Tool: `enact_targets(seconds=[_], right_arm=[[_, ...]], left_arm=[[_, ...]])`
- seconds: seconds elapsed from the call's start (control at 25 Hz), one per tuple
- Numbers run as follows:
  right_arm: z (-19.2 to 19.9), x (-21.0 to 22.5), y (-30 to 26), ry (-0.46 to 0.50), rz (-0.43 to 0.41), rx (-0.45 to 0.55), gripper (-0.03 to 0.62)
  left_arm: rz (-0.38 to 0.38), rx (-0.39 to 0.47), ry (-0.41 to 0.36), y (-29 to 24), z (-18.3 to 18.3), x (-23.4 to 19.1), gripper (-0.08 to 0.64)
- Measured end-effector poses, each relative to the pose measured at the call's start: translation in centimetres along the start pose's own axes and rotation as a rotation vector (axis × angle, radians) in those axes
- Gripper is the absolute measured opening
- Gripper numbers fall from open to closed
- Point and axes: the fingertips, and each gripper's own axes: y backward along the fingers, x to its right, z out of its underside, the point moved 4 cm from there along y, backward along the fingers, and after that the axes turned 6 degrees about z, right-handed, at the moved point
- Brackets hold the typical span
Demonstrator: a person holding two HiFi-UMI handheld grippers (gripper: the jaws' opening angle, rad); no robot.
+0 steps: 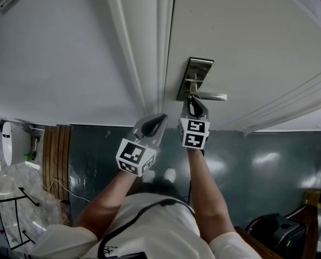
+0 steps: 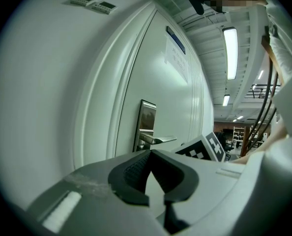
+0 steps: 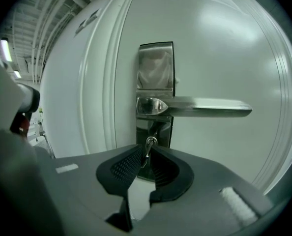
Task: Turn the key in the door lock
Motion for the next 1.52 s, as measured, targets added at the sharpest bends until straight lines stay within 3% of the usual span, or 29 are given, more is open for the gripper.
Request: enact_targets(seconds=[0.76, 1.16, 1.32, 1.52], right_arm=[[0.0, -0.8, -0.2, 0.28, 0.027, -0.002, 0.055], [0.0, -0.9, -0.2, 0.37, 0.037, -0.01, 0.051], [0.1, -1.2, -0.3, 0.487, 0.041, -0.011, 0.055], [0.3, -1.5, -0.2, 0.738, 0.052, -0.007, 0.057]], left_arm=[[-0.018, 0.005, -0.001, 1.7, 0.2, 0.9, 0.006], [-0.023, 0.008, -0.007, 2.1, 0.0, 0.9, 0.006], [-0.024, 0.008, -0.006, 2.0, 0.1, 1.0, 0.006], [-0.02, 0.008, -0.007, 2.1, 0.1, 1.4, 0.006]])
